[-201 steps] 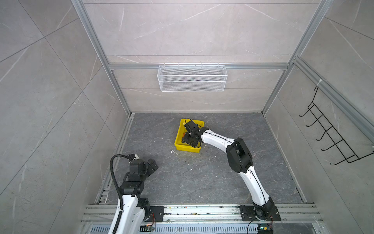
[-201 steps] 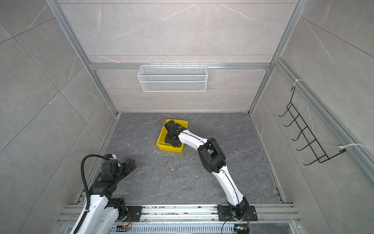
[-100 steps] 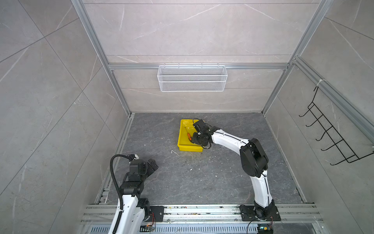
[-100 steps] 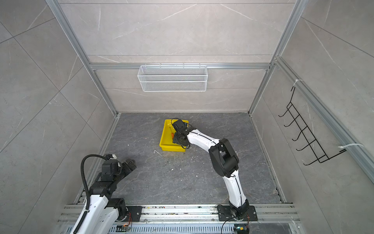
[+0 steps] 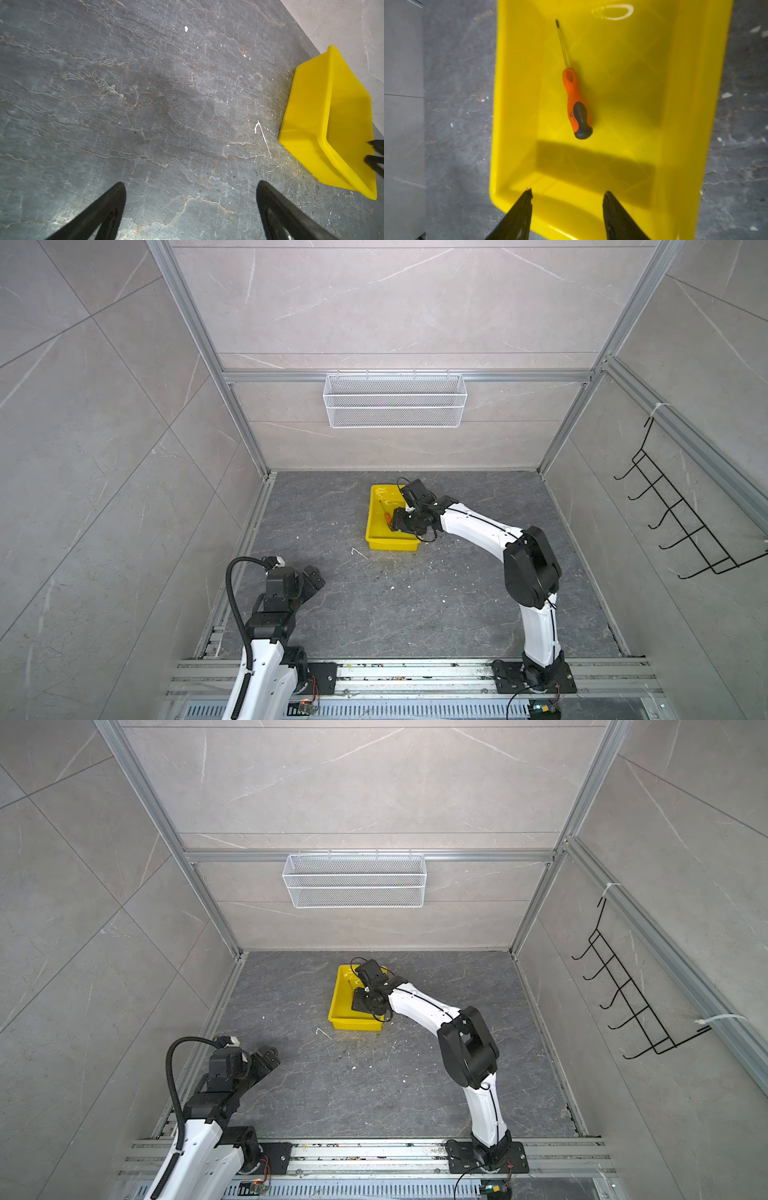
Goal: Put the screwdriver in the bin
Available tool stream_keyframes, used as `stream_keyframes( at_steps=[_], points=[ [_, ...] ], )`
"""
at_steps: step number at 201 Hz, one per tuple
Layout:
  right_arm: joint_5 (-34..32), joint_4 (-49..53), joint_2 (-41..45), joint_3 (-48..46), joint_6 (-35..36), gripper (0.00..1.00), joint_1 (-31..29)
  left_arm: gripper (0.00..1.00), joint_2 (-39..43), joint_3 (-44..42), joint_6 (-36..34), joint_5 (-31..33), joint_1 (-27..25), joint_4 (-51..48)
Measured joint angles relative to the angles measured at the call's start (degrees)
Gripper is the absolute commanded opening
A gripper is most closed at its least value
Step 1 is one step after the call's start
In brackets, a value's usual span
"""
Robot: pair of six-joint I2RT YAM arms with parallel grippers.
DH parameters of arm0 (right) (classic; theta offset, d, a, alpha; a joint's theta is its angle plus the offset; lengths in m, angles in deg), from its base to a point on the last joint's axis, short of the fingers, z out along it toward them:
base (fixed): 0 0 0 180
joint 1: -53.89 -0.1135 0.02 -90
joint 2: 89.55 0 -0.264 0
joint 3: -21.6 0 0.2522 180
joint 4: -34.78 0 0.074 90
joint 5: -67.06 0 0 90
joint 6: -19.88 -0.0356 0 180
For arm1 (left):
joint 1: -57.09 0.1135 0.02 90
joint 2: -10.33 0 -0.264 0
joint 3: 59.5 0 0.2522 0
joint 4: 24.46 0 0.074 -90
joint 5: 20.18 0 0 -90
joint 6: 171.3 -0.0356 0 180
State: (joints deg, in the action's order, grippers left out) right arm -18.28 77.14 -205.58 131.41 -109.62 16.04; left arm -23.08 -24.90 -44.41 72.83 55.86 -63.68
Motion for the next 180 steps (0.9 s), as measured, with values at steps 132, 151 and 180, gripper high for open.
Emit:
stream_keyframes(
  at_steps=[132, 151, 180],
  points=[
    [-32.61, -7.28, 40.74, -39.32, 9.38, 0.86, 14.62, 1.00, -1.99, 0.00, 0.00, -0.02, 0.00, 0.04],
    [-38.32, -13.60, 43.10, -47.65, 11.21, 0.88, 14.58, 1.00, -2.29, 0.00, 0.00, -0.07, 0.00, 0.15],
    [-45.24, -26.38, 45.11, -60.19, 16.68, 0.92, 15.06, 1.00, -3.19, 0.00, 0.00, -0.09, 0.00, 0.22]
  ],
)
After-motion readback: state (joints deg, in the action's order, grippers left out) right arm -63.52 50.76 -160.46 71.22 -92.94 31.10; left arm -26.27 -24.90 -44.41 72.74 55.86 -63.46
